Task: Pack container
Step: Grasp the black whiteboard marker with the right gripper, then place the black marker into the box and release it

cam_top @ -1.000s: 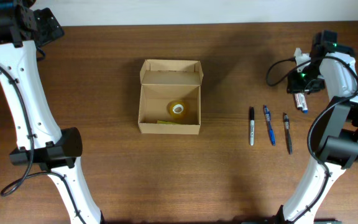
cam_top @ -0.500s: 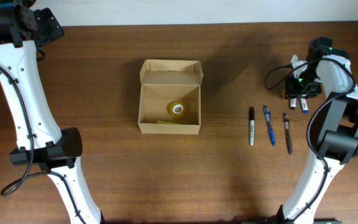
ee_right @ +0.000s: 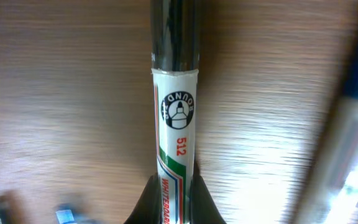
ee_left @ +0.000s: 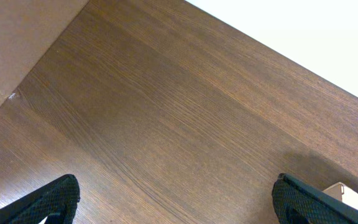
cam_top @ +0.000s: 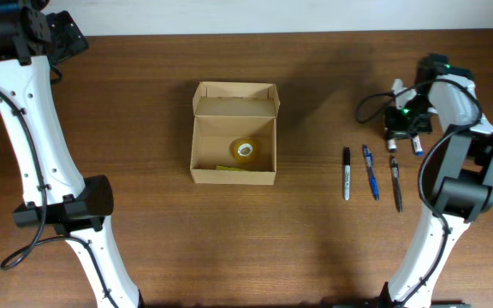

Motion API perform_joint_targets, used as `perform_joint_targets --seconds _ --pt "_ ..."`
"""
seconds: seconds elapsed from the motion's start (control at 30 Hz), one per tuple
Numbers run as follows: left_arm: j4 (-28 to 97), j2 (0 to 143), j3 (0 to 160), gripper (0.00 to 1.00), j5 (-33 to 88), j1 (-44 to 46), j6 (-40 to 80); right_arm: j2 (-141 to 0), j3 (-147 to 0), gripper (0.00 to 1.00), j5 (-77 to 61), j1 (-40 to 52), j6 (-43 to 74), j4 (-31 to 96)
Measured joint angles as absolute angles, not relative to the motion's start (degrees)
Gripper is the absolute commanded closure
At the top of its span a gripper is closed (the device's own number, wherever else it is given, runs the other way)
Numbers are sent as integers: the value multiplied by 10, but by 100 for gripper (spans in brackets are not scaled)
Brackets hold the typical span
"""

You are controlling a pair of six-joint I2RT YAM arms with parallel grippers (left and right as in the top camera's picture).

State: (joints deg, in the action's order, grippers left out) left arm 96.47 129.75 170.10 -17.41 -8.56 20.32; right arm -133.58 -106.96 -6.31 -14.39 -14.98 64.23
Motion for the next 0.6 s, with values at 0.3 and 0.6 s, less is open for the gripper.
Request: perform_joint_targets --seconds 0.3,0.6 --pt "965 1298 1701 0 -174 -86 203 -1298 -1247 96 -95 10 -135 725" --pt "965 1298 1701 0 -174 -86 203 -1204 -1475 96 -95 229 -220 851"
